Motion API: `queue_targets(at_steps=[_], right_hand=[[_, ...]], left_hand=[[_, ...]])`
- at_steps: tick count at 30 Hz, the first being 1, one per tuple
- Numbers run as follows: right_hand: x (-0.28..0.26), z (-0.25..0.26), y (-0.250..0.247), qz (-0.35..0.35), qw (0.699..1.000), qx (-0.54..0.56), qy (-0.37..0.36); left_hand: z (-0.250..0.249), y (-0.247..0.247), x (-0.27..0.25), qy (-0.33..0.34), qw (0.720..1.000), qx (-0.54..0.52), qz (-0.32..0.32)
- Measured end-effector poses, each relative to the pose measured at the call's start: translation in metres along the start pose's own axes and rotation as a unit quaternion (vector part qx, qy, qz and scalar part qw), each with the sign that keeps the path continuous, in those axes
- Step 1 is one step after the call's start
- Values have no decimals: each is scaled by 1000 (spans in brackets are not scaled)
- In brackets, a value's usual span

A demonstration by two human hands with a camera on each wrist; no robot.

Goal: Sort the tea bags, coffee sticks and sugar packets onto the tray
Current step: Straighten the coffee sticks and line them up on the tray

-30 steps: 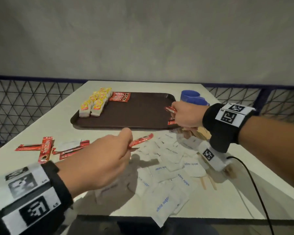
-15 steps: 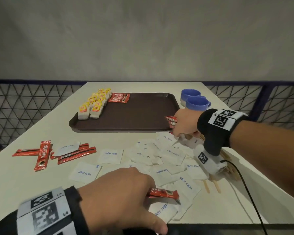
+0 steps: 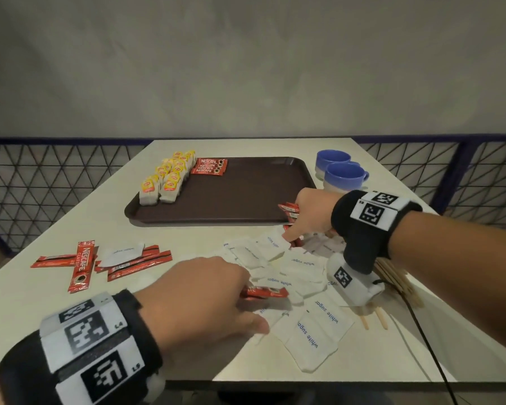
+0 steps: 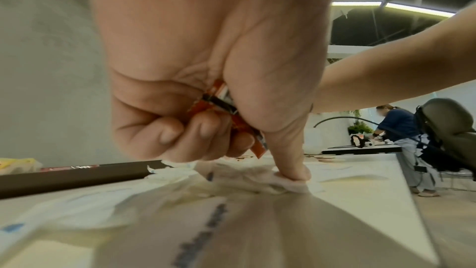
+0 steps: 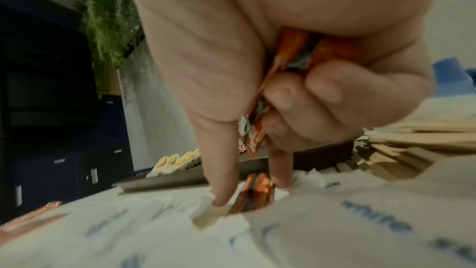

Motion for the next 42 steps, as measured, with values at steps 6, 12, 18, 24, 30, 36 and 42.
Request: queue_targets(at_steps=[6,12,18,24,30,36,42], right_hand=[[4,7,8,-6,1000,-4,-2],[3,4,4,-13,1000,16,3],[9,4,12,46,999,29,6],[17,8,16,53,996,70,-1],[18,33,-27,37,932,355,-54],[21,105,-42,97,771,591,-216],[39,122,-30,114,761,598,-226]], left_hand=[[25,-31,21,-5,995,-84,-52],[59,-70,51,-18,846,-508,-158],[48,-99,60,55,774,-582,-241],[78,-102,83,23,725,-605,-328],[107,-65,102,-80,631,-709,-305],[105,-55,100,-21,642,-727,-242],[104,-58,95,59,583,-782,-213]])
Point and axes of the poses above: each hand's wrist, its own x-axis towards the middle knuckle, its own y-axis out of the palm, z = x × y, the point moved 7 cm from there along x, towards the middle knuckle, and after that the axes turned 11 degrees about x, right-handed, at the moved point
